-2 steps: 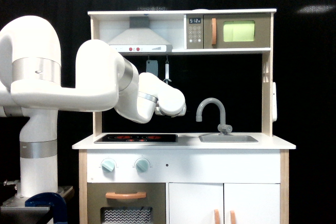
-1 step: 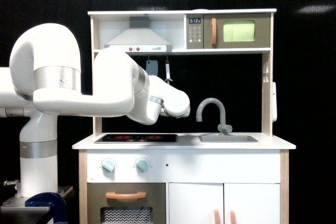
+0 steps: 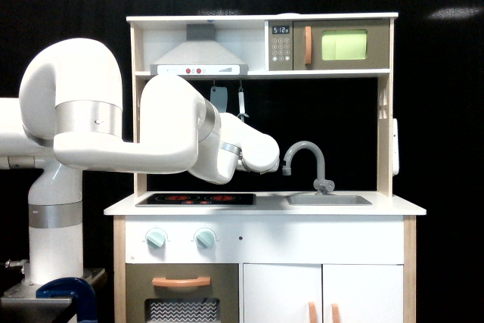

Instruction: Turn on the faucet

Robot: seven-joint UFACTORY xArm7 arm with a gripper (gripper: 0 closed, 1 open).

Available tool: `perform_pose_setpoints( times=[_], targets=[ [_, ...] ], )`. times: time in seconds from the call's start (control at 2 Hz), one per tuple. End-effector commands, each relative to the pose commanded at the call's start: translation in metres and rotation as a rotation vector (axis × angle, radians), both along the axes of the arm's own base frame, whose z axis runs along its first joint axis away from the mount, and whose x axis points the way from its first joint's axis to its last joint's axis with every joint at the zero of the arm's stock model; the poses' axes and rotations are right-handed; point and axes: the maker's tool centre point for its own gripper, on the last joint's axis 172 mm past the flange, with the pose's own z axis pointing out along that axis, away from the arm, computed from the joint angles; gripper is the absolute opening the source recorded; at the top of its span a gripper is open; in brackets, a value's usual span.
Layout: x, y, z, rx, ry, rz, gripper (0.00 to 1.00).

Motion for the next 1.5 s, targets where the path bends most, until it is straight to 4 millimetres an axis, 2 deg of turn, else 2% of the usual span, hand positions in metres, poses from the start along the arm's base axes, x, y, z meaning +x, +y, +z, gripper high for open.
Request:
perform_pose_setpoints(
  times=[1.0, 1.5],
  targets=[
    [0.035, -0.029, -0.004, 0.000, 0.000, 0.000, 1.00],
    [0.041, -0.043, -0.004, 0.000, 0.000, 0.000, 1.00]
  ],
)
